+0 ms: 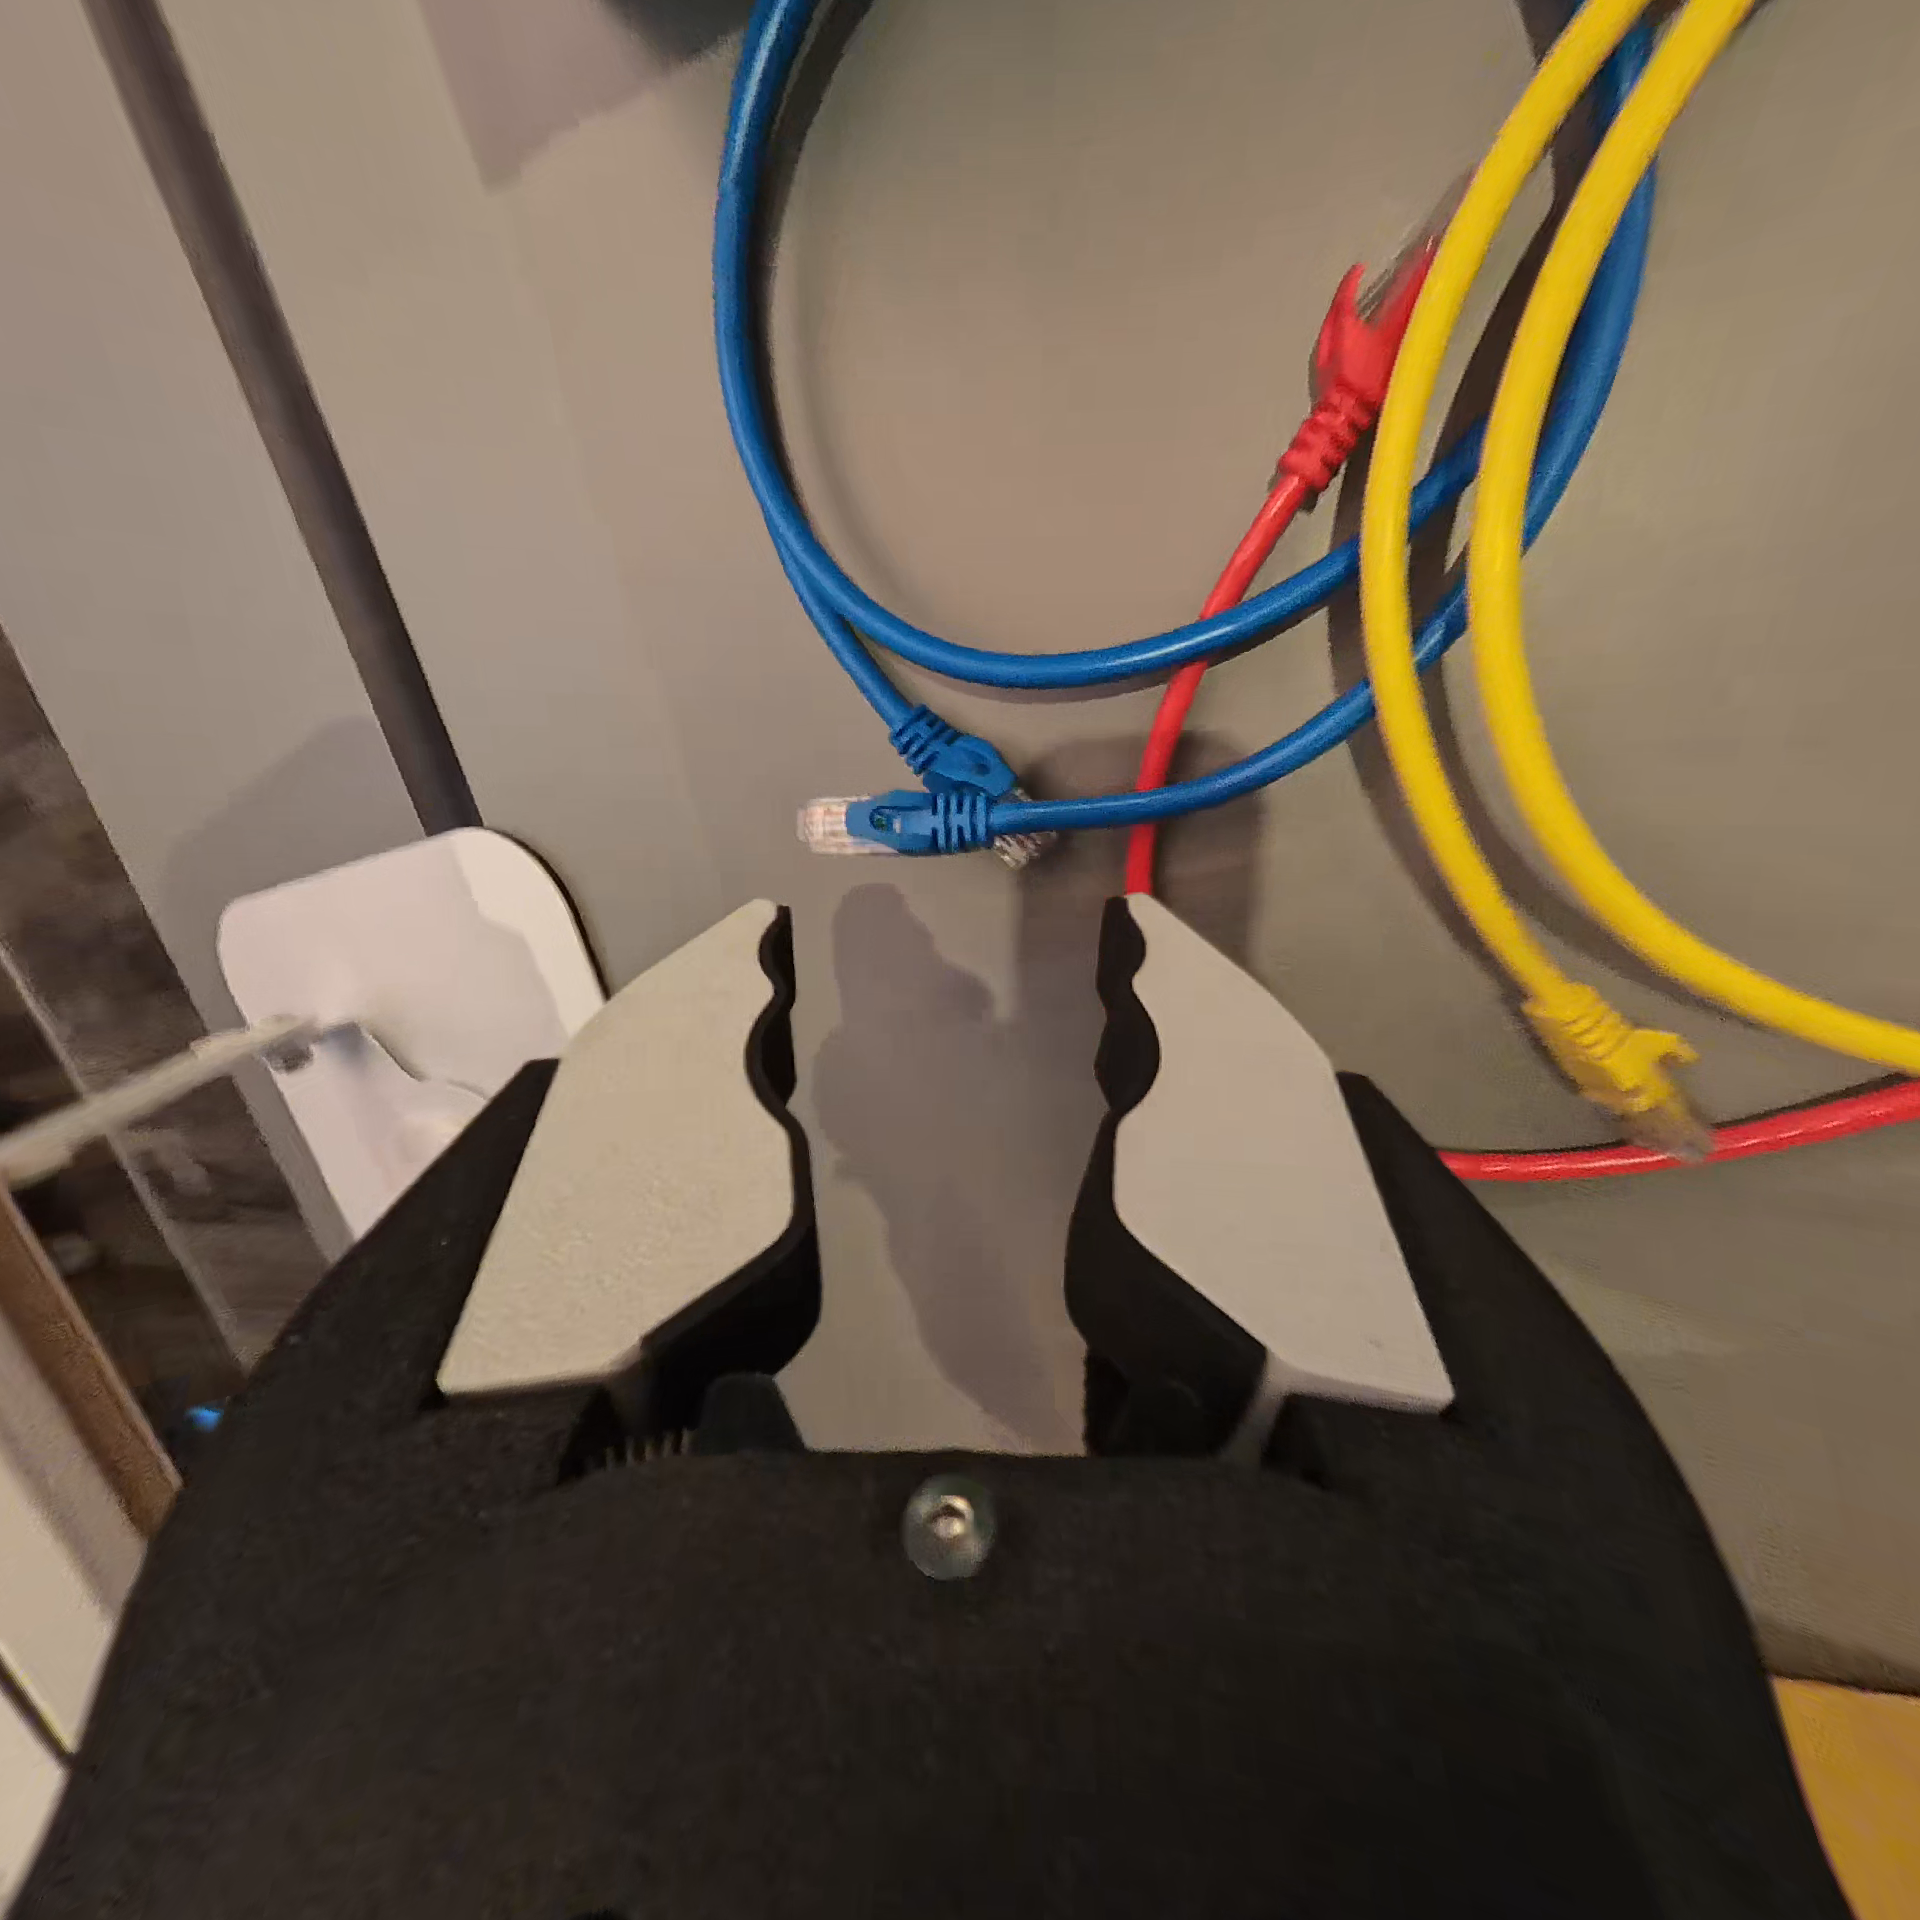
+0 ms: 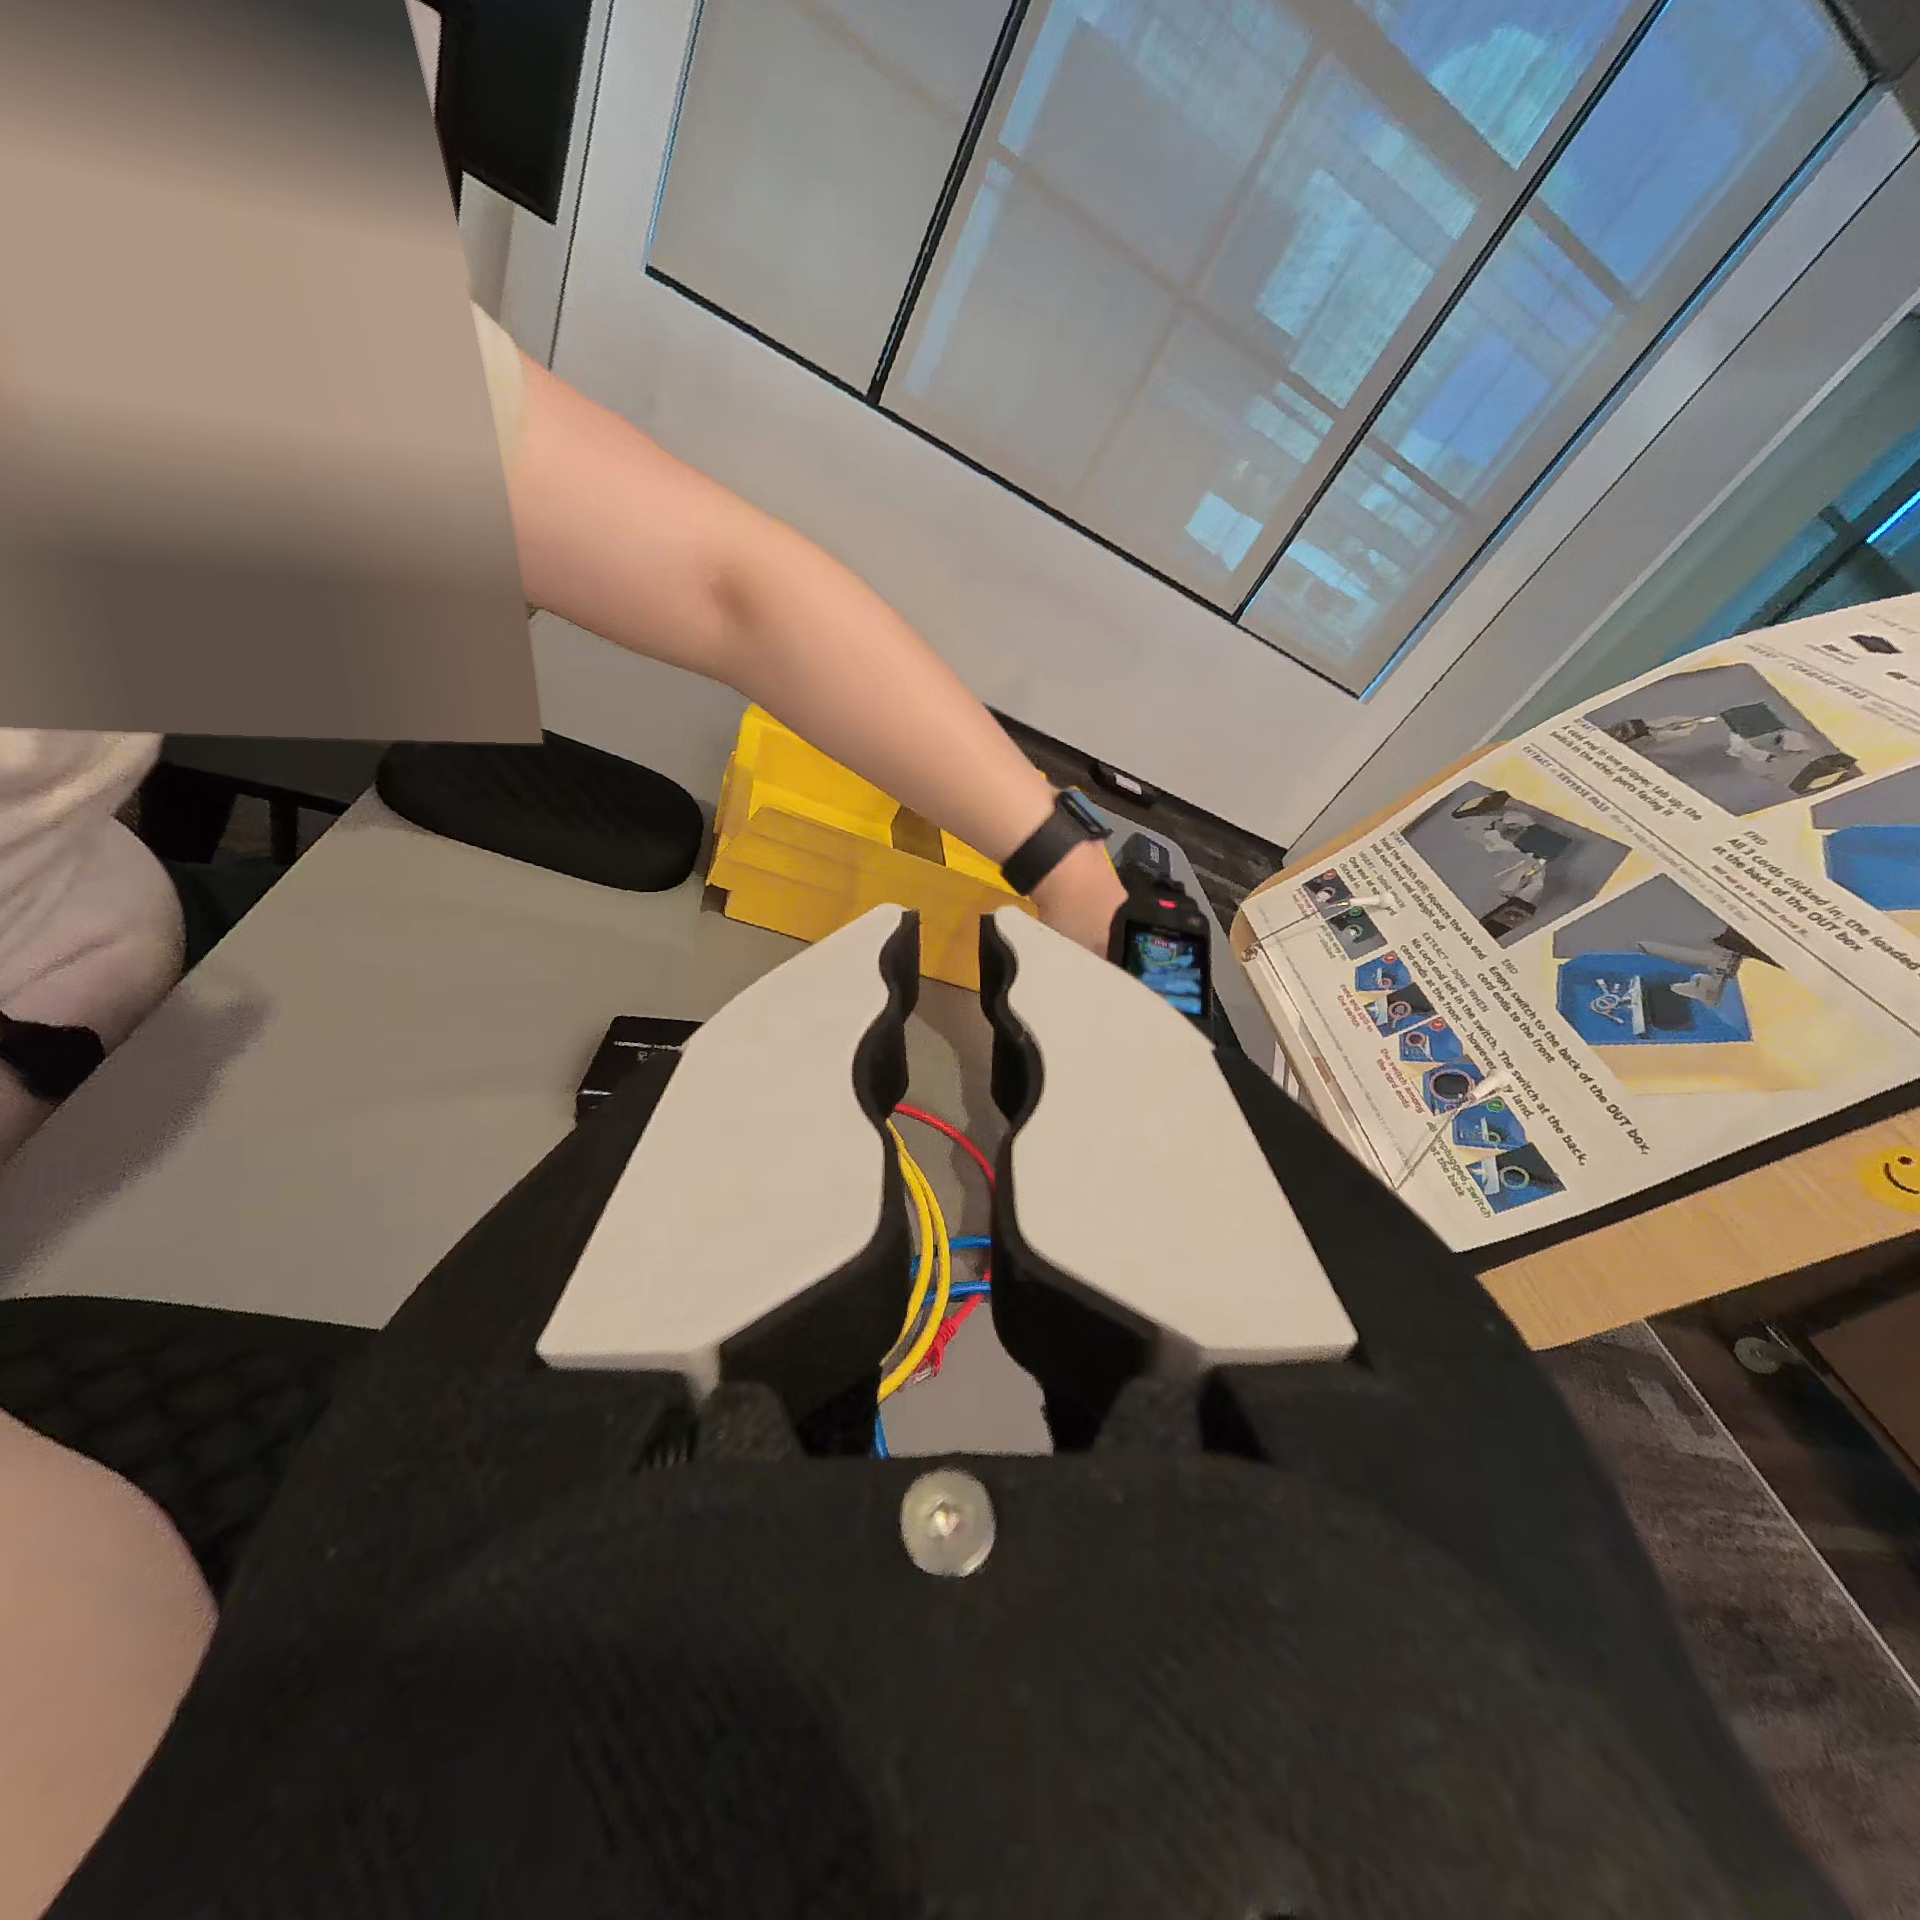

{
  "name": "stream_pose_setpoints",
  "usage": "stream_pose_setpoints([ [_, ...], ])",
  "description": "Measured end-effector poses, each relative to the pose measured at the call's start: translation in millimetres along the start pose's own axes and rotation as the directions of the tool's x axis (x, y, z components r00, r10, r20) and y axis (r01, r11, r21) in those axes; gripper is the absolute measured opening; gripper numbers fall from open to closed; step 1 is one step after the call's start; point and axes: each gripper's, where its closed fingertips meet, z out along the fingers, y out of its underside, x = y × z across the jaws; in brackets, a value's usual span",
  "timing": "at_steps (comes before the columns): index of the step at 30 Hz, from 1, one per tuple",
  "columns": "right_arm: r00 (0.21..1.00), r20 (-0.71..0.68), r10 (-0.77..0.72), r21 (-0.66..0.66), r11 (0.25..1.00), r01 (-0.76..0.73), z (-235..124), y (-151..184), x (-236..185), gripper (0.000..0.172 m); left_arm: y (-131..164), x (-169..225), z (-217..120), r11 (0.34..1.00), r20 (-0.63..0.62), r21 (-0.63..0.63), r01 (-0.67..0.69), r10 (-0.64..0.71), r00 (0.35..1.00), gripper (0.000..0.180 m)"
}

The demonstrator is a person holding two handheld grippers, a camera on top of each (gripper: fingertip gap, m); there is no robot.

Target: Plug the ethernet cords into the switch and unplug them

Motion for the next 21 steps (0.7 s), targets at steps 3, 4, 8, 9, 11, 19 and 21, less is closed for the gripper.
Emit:
stream_pose_setpoints([
  [3, 1.0, -0.011, 0.001, 0.004, 1.0, -0.001, -4, 1, 3, 0.011, -4, -3, 10, 0.988, -0.026, -0.036, -0.152, 0.152, 0.988, 0.053],
  [4, 1.0, -0.008, 0.006, 0.004, 1.0, -0.006, -4, 2, 4, 0.011, -6, -3, 14, 0.981, -0.045, -0.047, -0.189, 0.187, 0.981, 0.053],
  [8, 1.0, 0.005, 0.012, -0.017, 1.0, -0.012, -1, 7, 4, 0.011, -6, 3, 30, 0.961, -0.185, -0.093, -0.262, 0.242, 0.952, 0.053],
  [9, 1.0, 0.012, 0.014, -0.026, 1.0, -0.013, -1, 9, 3, 0.011, -6, 4, 32, 0.956, -0.211, -0.099, -0.277, 0.252, 0.944, 0.053],
  [11, 1.0, 0.02, 0.014, -0.041, 0.999, -0.013, 0, 10, 1, 0.011, -4, 6, 35, 0.953, -0.266, -0.113, -0.281, 0.243, 0.933, 0.051],
  [19, 0.999, 0.04, 0.005, -0.033, 0.999, -0.003, 3, 8, 0, 0.011, 22, 17, 20, 0.966, -0.379, -0.21, -0.153, 0.063, 0.923, 0.025],
  [21, 0.999, 0.041, 0.007, -0.05, 0.999, -0.004, 6, 11, 1, 0.011, 28, 20, 11, 0.972, -0.38, -0.215, -0.093, 0.005, 0.925, 0.022],
])
